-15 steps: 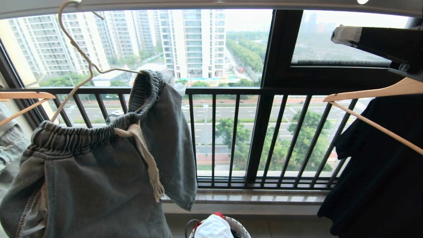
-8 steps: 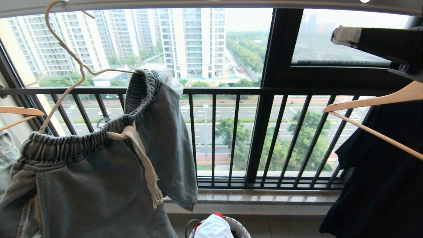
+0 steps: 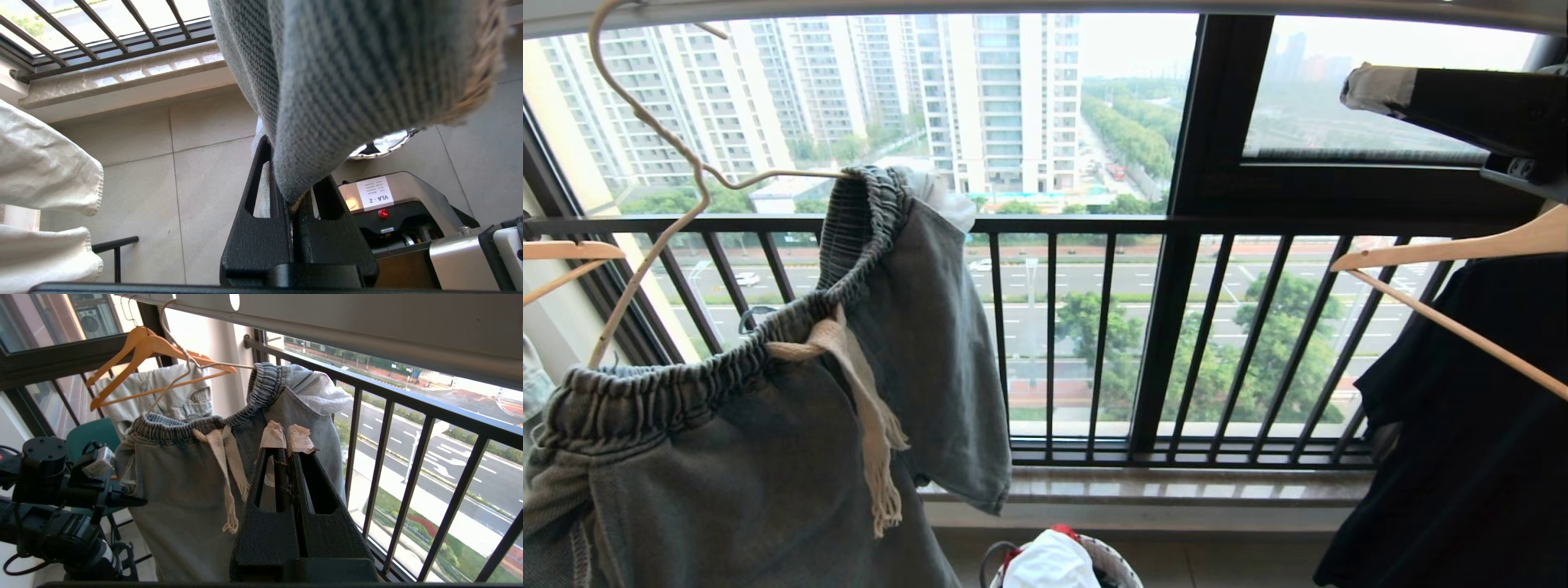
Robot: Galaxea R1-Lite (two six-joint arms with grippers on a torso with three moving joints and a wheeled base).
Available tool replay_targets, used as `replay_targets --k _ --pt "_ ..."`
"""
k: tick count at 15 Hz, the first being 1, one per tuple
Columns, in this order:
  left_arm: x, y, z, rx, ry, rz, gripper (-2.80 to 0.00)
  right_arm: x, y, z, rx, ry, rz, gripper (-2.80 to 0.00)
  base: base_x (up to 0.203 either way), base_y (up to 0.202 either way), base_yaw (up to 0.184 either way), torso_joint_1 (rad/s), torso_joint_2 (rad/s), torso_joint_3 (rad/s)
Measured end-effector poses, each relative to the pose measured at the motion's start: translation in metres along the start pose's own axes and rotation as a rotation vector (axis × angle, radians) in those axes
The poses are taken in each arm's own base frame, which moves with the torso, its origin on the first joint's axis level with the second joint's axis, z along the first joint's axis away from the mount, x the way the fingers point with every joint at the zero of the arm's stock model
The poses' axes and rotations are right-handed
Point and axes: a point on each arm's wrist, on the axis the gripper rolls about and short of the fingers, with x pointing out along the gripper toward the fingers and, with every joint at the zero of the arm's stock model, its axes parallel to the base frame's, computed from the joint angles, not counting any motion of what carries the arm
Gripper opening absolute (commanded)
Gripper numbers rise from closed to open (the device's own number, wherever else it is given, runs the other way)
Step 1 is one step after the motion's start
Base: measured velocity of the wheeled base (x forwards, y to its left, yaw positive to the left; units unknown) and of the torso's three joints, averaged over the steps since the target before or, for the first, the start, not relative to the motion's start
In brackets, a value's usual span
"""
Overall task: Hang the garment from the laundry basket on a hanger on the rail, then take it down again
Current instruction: Take the clothes off the clothes rack
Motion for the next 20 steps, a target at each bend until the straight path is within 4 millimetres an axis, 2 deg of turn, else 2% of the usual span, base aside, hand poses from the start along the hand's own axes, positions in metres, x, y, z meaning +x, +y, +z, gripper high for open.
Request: replay_targets --k 2,3,9,12,18,19,20 --pt "-0.002 0.000 0.003 -0.004 -0.015 -0.001 -2.80 0.000 0.000 0.000 0.000 0.000 0.000 -2.80 0.000 0.000 0.000 0.000 0.00 0.000" --pt "-0.003 0.000 0.005 -0.008 -0.028 -0.003 0.00 0.000 0.000 0.000 0.000 0.000 0.000 -2.80 0.000 0.000 0.000 0.000 0.00 0.000" --pt "-0.014 0.002 0.021 -0.048 -0.106 -0.011 0.00 -0.001 0.001 0.001 -0.002 -0.002 0.000 -2.80 0.000 0.000 0.000 0.000 0.00 0.000" --pt "-0.027 0.005 0.029 -0.068 -0.187 -0.023 0.00 -0.001 0.001 0.000 0.001 0.001 0.000 -2.80 0.000 0.000 0.000 0.000 0.00 0.000" --pt "-0.052 0.010 0.032 -0.171 -0.298 -0.102 0.00 0.007 -0.008 -0.021 0.107 0.152 -0.032 -2.80 0.000 0.000 0.000 0.000 0.00 0.000" --pt "-0.056 0.010 0.035 -0.180 -0.318 -0.127 -2.80 0.006 -0.008 -0.023 0.125 0.175 -0.037 -2.80 0.000 0.000 0.000 0.000 0.00 0.000" --pt "-0.059 0.011 0.037 -0.202 -0.333 -0.146 -2.80 0.004 -0.007 -0.024 0.141 0.197 -0.043 -2.80 0.000 0.000 0.000 0.000 0.00 0.000"
